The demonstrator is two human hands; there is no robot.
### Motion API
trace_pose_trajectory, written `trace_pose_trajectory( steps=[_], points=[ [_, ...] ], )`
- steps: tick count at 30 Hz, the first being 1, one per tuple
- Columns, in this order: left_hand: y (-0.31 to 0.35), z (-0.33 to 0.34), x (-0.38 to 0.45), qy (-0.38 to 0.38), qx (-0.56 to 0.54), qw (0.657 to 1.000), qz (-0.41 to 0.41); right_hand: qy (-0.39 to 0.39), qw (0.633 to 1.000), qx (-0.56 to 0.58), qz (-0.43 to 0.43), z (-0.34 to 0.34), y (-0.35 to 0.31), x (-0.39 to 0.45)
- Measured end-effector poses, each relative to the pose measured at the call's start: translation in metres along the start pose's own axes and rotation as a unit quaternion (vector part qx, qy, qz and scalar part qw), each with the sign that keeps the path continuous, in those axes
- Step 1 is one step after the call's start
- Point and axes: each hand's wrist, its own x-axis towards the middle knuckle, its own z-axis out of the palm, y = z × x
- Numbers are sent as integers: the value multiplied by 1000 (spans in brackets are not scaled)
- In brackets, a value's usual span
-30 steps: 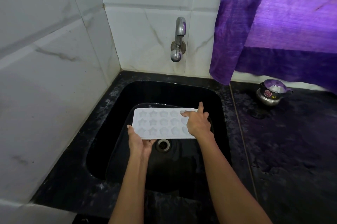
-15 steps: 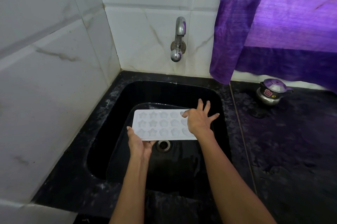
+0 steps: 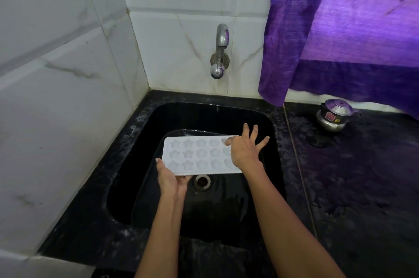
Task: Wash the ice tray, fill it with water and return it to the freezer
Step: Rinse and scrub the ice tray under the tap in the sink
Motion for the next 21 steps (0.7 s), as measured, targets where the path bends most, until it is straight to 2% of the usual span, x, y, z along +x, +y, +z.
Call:
trace_pose_trajectory(
  steps=[2,7,15,21],
  points=[
    [0,0,-1,3,3,1000,1,5,1000,15,0,0,0,-2],
    [-2,1,-2,1,1,1000,1,90,993,70,-11,3,-10,-3],
    [-3,2,-7,4,10,1000,3,17,999,17,-40,11,-22,-4],
    [-5,-1,-9,12,16,1000,10,17,999,-5,-44,12,-20,-5]
  ],
)
